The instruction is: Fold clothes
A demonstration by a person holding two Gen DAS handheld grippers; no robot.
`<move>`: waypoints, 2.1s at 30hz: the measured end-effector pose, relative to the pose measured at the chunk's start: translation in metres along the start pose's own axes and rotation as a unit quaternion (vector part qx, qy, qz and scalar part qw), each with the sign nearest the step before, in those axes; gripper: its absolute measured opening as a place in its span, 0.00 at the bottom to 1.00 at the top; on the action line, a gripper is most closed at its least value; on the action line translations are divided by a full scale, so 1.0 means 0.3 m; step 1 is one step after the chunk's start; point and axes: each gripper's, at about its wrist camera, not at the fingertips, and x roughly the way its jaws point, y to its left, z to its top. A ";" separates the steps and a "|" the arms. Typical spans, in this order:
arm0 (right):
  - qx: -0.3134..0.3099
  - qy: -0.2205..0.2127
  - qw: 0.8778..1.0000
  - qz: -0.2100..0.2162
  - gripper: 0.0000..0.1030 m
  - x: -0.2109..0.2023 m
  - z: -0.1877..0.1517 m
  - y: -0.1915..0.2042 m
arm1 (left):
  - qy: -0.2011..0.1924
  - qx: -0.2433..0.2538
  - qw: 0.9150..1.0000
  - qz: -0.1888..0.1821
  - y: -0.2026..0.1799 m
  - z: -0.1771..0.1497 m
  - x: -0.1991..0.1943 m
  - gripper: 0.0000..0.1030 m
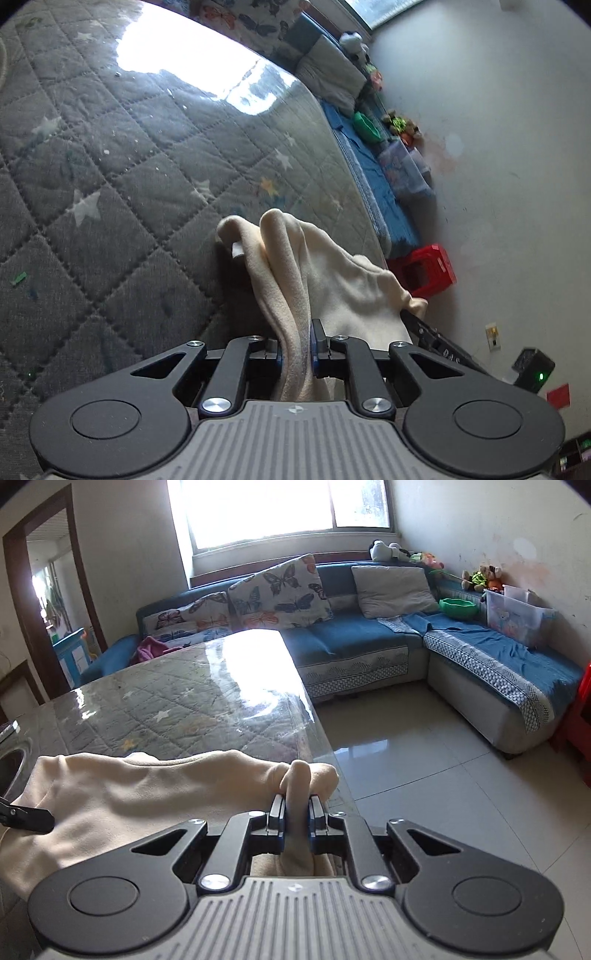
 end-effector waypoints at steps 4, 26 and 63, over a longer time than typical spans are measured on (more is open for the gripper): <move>-0.007 0.016 1.000 0.000 0.11 -0.027 -0.010 0.001 | 0.036 0.025 0.999 -0.001 0.004 -0.017 -0.004 0.15; -0.038 -0.008 0.999 0.004 0.20 0.035 0.011 0.075 | -0.066 0.156 0.980 0.105 -0.124 0.055 0.002 0.50; -0.115 -0.032 0.993 -0.006 0.47 -0.237 -0.205 0.147 | -0.050 0.257 0.963 0.068 -0.270 -0.135 0.035 0.29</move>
